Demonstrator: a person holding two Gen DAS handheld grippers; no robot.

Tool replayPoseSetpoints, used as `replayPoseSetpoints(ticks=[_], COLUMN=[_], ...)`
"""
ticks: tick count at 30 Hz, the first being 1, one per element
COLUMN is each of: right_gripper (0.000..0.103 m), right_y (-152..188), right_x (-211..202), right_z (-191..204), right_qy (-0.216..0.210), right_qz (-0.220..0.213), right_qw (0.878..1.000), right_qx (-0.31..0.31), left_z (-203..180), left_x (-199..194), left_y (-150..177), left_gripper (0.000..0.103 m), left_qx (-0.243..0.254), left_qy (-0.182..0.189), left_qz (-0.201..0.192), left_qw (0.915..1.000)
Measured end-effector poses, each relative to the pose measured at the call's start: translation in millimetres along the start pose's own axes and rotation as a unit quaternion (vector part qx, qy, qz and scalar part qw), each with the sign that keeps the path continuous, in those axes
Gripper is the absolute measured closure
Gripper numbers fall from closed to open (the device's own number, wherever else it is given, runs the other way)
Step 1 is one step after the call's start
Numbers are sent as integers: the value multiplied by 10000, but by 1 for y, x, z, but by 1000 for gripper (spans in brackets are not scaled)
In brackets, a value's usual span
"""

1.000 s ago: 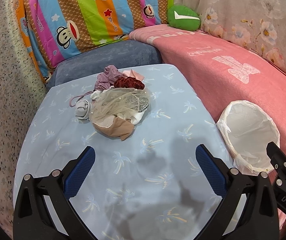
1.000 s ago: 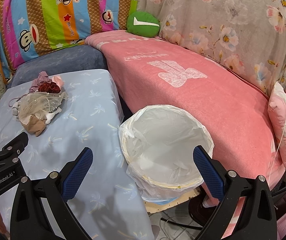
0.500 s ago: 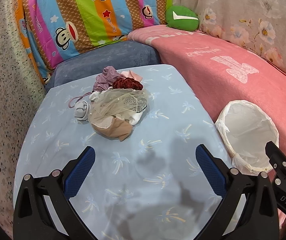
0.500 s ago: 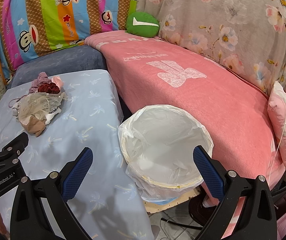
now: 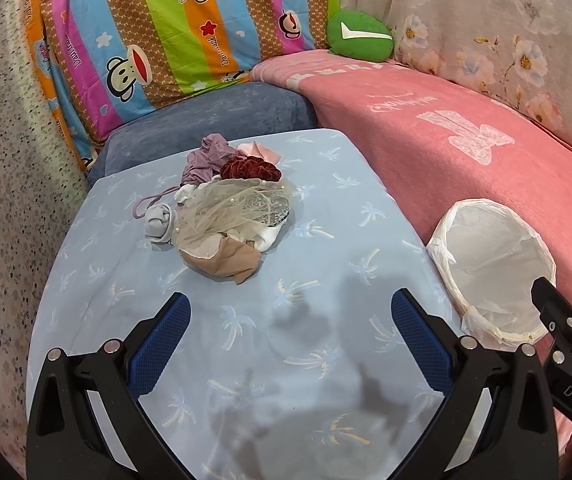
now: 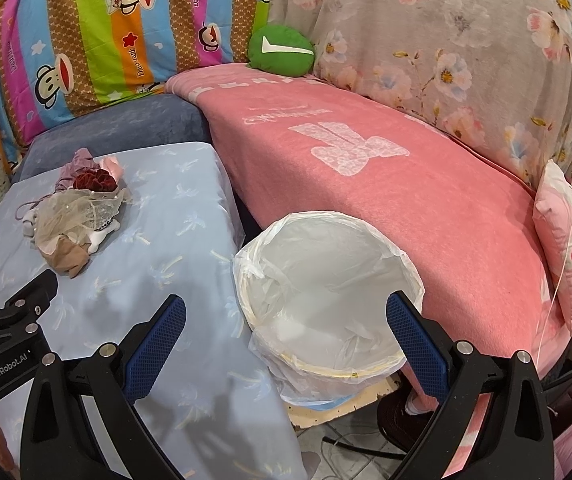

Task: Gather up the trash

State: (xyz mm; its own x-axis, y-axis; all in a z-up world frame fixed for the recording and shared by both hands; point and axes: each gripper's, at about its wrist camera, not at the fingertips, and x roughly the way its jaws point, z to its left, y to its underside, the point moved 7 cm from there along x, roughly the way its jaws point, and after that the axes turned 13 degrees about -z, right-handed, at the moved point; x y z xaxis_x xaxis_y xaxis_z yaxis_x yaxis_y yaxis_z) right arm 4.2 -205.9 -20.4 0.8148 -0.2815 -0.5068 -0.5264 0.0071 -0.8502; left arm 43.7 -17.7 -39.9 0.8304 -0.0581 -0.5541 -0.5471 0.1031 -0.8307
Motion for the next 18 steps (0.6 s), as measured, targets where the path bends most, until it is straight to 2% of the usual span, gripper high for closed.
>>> replayPoseSetpoints(ticks=[10,18], right_gripper=[6,6], right_y=[-5,-12], right_x=[0,4], right_z=[2,8], right_qy=[82,117], right_qz=[-147,-237], right_qw=[9998,9996], right_qx=[56,106], left_z=[5,23], left_x=[5,15], left_y=[-5,-13], left_gripper=[7,7], left_qx=[-89,-165], left_qy=[119,81], left_qz=[-42,-142], left_qw=[9999,9997])
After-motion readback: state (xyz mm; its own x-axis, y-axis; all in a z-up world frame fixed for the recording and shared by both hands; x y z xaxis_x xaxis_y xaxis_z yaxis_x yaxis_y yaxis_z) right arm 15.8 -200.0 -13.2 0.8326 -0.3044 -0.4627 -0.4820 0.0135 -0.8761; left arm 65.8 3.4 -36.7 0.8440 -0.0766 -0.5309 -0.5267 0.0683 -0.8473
